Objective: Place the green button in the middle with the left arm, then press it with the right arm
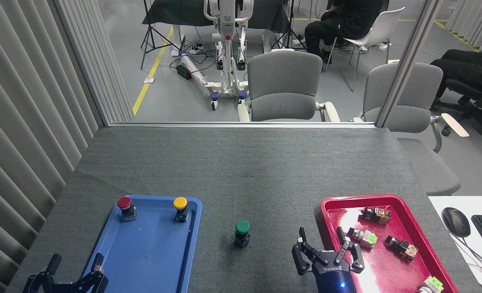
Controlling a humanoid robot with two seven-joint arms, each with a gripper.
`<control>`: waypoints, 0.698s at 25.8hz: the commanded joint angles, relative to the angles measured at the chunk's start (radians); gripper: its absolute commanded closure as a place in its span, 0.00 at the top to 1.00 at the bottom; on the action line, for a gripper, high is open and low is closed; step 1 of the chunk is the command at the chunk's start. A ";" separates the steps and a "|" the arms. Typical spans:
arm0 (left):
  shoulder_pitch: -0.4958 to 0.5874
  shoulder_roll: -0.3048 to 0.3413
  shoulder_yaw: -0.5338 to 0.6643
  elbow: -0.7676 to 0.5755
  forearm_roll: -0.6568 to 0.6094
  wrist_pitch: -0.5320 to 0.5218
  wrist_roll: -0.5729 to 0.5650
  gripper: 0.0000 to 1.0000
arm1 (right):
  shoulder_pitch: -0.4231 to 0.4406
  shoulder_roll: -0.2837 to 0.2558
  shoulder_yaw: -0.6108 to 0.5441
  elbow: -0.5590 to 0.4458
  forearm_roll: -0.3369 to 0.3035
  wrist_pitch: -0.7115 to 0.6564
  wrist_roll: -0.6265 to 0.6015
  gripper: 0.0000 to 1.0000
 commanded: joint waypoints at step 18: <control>0.006 -0.003 -0.049 0.044 0.090 0.116 0.145 0.99 | 0.100 -0.011 -0.050 -0.096 0.137 0.075 0.008 1.00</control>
